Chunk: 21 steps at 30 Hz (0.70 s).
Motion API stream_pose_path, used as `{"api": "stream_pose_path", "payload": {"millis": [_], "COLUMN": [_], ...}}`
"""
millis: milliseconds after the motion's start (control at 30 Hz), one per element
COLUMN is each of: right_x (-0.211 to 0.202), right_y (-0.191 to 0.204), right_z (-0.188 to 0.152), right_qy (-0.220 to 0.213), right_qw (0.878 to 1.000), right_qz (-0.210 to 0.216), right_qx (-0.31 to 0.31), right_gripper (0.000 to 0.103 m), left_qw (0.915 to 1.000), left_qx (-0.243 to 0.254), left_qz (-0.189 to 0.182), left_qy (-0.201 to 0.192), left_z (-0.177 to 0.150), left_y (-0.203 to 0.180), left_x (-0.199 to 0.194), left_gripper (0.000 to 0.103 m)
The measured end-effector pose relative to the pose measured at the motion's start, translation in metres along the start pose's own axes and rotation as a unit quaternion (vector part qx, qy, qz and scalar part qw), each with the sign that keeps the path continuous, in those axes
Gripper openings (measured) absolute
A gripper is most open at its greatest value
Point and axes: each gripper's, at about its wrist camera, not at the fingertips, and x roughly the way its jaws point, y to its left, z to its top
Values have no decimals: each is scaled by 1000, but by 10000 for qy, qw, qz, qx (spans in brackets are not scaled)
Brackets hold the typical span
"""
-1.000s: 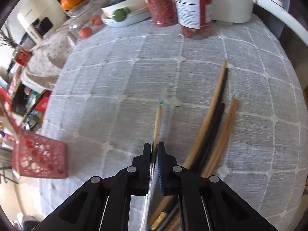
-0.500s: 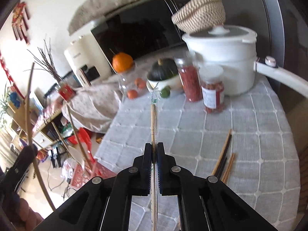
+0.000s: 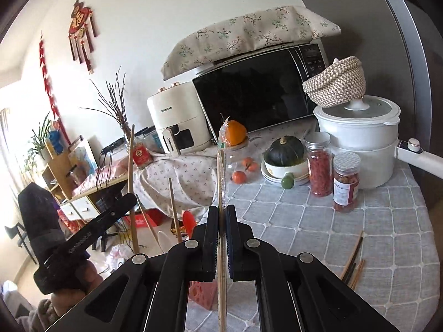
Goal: Organize utensils
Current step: 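Carry both held chopsticks to the pink holder and lower them into it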
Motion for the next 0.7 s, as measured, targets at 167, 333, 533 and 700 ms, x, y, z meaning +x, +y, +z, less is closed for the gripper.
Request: {"api": "stream_pose_path", "payload": {"millis": [167,333,533,700], "right_x": [4,4,4,5], "right_y": [4,3,5,7], "right_z": [-5,-7,-9,-9], "right_qy": [43,37,37,36], "right_qw": [9999,9999,9998,9997], "right_qz": [-54,-57,-127,-170], "right_qx": [-84,-77,-124,-147], "right_gripper": [5,5,5,5], "left_qw": [9996,9991,9990,9988], "left_qx": [164,309,348,269], "left_qz": [113,242,261,336], "left_qy": [-207,-186,-124,-227], "left_z": [-10,-19,-20,-16], "left_y": [0,3,3,7], "left_x": [4,11,11,9], "left_gripper": [8,8,8,8]}}
